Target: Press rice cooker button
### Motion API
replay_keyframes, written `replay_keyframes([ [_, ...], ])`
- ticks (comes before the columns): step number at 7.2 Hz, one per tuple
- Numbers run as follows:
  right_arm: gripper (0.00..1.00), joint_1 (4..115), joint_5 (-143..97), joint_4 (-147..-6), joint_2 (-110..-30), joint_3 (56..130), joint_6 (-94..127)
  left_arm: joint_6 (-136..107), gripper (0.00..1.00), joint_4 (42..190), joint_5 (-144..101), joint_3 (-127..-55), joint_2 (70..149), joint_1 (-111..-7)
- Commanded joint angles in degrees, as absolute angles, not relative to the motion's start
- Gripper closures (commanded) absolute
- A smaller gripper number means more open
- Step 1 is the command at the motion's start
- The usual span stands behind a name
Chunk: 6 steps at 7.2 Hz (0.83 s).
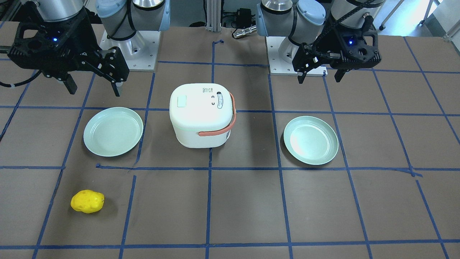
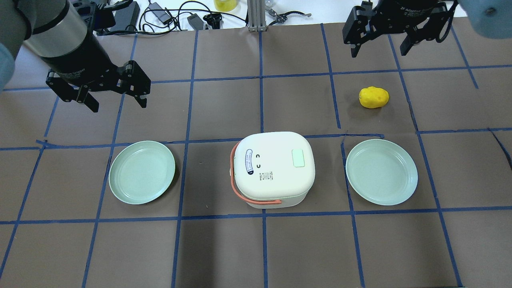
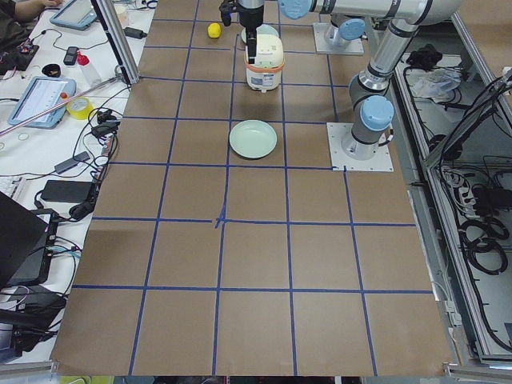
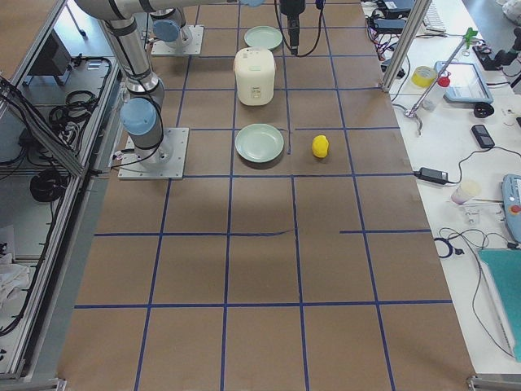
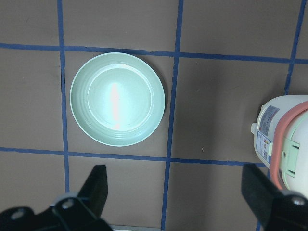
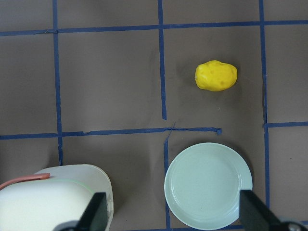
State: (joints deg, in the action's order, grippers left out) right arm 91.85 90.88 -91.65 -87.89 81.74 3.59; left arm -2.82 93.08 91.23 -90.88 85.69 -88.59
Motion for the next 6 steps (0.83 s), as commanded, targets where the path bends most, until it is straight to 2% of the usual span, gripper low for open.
replay_keyframes([
  [1, 0.04, 91.85, 89.47, -91.58, -87.89, 81.74, 3.60, -2.81, 0.00, 93.08, 91.23, -90.88, 85.69, -88.59],
  [3, 0.05, 91.85, 89.47, -91.50, -87.89, 81.74, 3.60, -2.81, 0.00, 93.08, 91.23, -90.88, 85.69, -88.59],
  [4, 0.36, 92.11, 89.47, -90.97, -88.06, 81.74, 3.69, -2.90, 0.00, 93.08, 91.23, -90.88, 85.69, -88.59],
  [5, 0.87, 92.20, 88.34, -90.62, -88.41, 81.65, 3.69, -2.81, 0.00, 93.08, 91.23, -90.88, 85.69, -88.59],
  [6, 1.00, 92.72, 85.63, -89.75, -88.42, 82.09, 3.60, -2.81, 0.00, 93.08, 91.23, -90.88, 85.69, -88.59],
])
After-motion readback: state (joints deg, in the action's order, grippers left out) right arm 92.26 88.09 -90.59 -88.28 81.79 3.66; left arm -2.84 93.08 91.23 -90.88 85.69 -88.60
